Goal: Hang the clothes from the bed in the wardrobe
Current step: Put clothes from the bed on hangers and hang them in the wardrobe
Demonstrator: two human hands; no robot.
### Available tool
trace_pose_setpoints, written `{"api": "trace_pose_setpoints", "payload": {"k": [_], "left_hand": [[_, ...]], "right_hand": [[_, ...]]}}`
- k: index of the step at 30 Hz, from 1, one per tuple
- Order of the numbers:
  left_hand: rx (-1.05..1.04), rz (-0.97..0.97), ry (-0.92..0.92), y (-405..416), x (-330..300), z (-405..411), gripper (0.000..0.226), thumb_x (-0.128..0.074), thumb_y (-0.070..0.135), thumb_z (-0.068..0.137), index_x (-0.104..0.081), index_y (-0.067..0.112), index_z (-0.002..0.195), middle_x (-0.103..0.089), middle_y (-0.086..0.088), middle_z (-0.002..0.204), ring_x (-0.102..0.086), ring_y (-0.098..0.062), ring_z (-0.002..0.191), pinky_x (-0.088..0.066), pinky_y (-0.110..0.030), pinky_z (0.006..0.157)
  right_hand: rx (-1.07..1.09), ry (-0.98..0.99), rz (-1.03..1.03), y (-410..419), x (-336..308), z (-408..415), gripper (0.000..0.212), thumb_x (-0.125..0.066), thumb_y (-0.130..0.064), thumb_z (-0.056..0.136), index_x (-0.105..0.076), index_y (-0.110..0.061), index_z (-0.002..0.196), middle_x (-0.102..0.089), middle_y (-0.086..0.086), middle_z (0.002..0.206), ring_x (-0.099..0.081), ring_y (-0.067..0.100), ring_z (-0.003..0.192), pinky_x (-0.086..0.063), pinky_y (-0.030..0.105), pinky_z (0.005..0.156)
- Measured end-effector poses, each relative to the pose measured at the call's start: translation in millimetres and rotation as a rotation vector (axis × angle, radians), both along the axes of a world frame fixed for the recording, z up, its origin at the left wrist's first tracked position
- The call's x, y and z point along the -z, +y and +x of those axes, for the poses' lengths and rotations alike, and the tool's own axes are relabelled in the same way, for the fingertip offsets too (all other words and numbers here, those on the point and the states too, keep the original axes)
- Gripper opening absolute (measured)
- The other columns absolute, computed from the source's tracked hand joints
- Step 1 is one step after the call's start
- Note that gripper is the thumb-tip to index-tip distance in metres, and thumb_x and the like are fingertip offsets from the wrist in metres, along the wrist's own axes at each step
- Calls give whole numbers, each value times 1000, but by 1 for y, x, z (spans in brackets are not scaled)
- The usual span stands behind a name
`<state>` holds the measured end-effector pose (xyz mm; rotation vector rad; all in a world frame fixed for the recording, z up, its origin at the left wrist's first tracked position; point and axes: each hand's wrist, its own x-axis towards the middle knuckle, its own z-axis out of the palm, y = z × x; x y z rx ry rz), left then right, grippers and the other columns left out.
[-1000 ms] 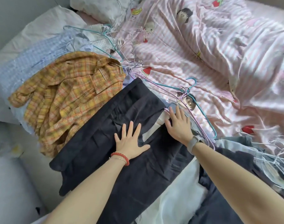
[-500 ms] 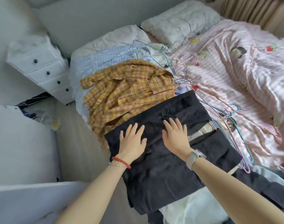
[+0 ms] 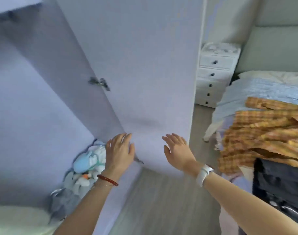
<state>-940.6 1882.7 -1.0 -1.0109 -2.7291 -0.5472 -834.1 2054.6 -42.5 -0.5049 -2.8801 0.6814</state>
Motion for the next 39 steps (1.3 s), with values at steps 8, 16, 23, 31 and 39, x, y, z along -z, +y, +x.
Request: {"api": "trace_pose_setpoints", "payload": {"k": [8,16,23,31,39], "left_hand": [[-607,29,93,-233,-38,-51,38,-43,24,89,-59,10,121,-57,-10,126,-50,-25,121,-33,-40,101],[-1113,62,214,-375,-71,-41,40,-56,13,87,-54,9,126,-49,-15,132,-44,-36,122,-35,-49,95],[-1443,-317,400,-448,-110,-25,51,-70,9,70,-58,5,120,-51,-22,130,-38,-44,128,-26,-65,98],[-1646,-402,420,-471,-122,-21,61,-72,17,69,-54,2,125,-53,-21,130,-41,-36,129,-29,-52,106],[-1710,-463,409,-477,-117,-21,51,-35,30,86,-54,6,127,-51,-14,135,-38,-30,132,-15,-42,110]], "right_hand": [[-544,180,50,-191,-41,-155,43,-39,-21,94,-40,-15,136,-40,4,142,-31,18,134,-21,31,112],[-951,253,-150,-362,-80,-240,35,-43,-14,93,-51,-10,127,-55,8,127,-49,26,118,-36,33,99],[-1237,257,-380,-490,-136,-281,24,-39,-8,91,-58,-1,104,-62,16,102,-56,33,97,-44,34,79],[-1356,-75,-741,-608,-200,-292,45,-38,-17,97,-27,-5,139,-37,13,143,-36,27,132,-27,28,104],[-1066,-105,-825,-649,-198,-307,16,-40,-7,90,-47,-7,105,-56,13,97,-52,29,93,-39,31,81]]}}
